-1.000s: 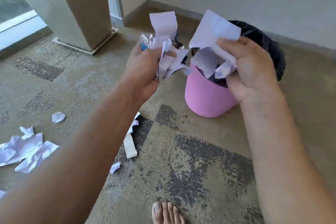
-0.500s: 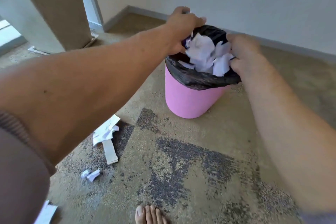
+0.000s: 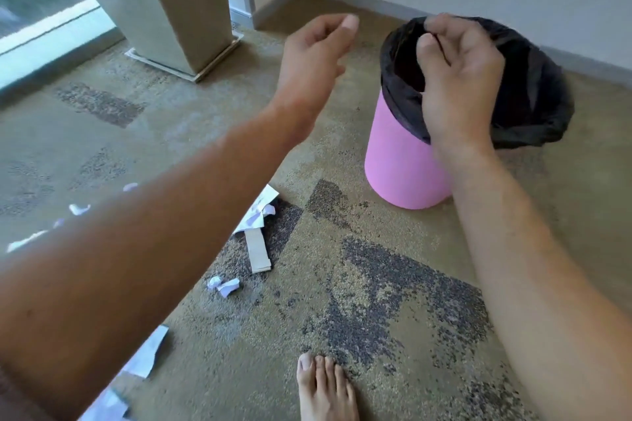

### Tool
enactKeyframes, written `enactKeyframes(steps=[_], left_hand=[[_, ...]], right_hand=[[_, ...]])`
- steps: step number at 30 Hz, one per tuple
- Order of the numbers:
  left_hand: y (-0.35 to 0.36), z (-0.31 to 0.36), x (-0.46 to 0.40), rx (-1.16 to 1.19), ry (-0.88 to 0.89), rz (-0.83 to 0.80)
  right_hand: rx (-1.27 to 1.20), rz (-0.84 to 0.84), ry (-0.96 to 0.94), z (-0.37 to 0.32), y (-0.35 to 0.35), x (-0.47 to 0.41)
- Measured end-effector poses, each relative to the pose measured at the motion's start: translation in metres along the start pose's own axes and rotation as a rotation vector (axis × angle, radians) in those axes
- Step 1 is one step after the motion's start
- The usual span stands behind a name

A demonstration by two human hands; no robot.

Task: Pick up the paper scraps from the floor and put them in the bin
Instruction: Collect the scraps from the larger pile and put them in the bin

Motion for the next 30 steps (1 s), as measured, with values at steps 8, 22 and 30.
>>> enactKeyframes(steps=[8,22,30], left_hand=[[-0.14,-0.119,0.047,-0.459,0.095,0.183],[-0.219,-0.267,0.178,-1.15,0.176,-0.098],[-0.239,-0.266,0.161,-1.047,0.323,-0.011]], right_hand=[[0.314,-0.603,-0.022,0.102,0.1,0.136],[1.003,-1.36,-0.343,0.205,0.144,0.256],[0.94,-1.165,-0.375,0.202,0.143,0.254]])
Point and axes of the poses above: each hand's wrist, its own x-axis away from the middle knuckle, its own y-axis out of the palm, z = x × y, the point moved 6 cm from there along -x, towards the middle knuckle, and after that the axes turned 13 degrees about z, right-handed, at the moved point
